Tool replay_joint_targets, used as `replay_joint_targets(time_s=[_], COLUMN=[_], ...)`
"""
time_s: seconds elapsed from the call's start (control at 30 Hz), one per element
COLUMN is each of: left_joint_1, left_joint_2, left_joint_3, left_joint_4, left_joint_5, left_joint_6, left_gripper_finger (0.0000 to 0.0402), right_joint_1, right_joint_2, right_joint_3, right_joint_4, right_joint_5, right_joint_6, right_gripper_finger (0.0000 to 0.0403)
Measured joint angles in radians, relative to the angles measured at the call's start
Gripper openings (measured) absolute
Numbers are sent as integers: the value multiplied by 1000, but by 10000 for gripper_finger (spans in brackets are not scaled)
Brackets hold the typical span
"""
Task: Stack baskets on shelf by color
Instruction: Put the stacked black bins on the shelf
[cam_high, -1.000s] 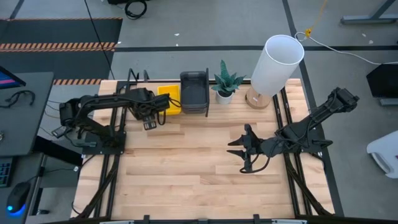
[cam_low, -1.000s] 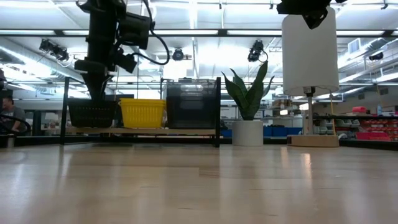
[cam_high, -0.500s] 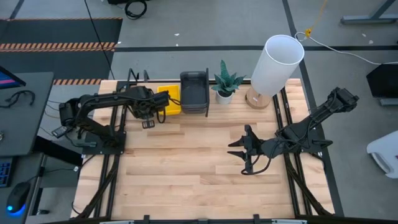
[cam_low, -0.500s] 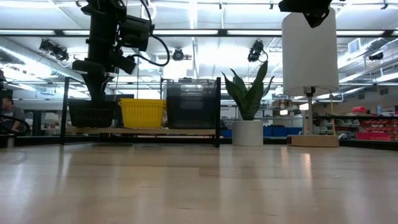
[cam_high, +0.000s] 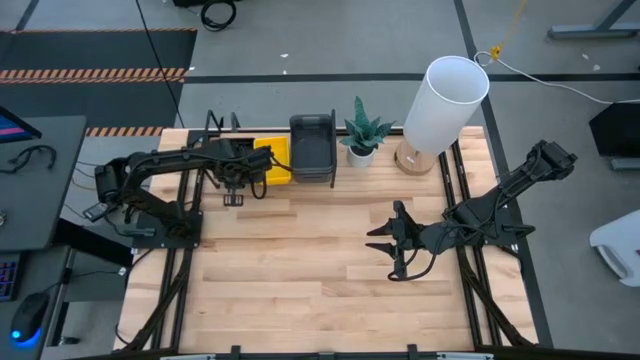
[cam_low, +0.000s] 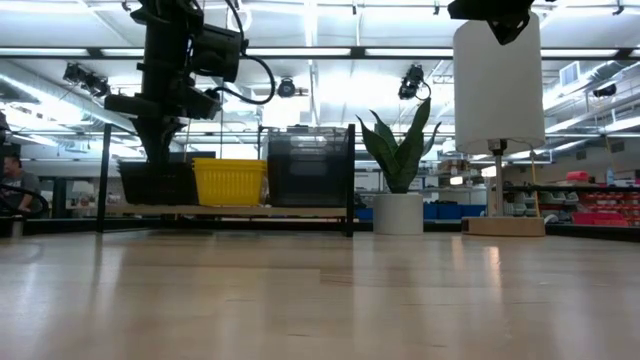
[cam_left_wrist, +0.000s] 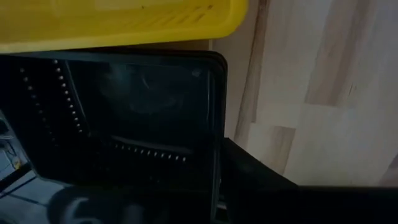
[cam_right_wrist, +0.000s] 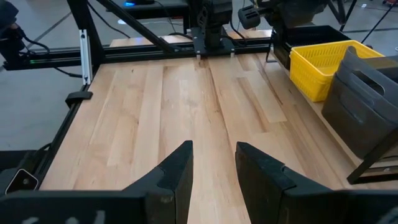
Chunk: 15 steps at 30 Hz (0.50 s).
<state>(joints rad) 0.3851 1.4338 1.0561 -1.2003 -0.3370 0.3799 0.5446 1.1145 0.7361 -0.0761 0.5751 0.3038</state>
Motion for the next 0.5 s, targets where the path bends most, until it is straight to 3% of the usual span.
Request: replay_joint_targets(time_s=[0.37, 0.5], left_joint_1=[1, 1], left_joint_2=[0, 0], left_joint_3=[0, 0], left_joint_4=[6, 20], left_joint_5=[-3, -75], left_joint_6=[-106, -107], left_gripper_finger=[57, 76], right_joint_1=[0, 0], right_joint_2=[0, 0], right_joint_3=[0, 0], right_joint_4=[0, 0], right_joint_5=[0, 0], right_joint_6=[0, 0], right_gripper_finger=[126, 126])
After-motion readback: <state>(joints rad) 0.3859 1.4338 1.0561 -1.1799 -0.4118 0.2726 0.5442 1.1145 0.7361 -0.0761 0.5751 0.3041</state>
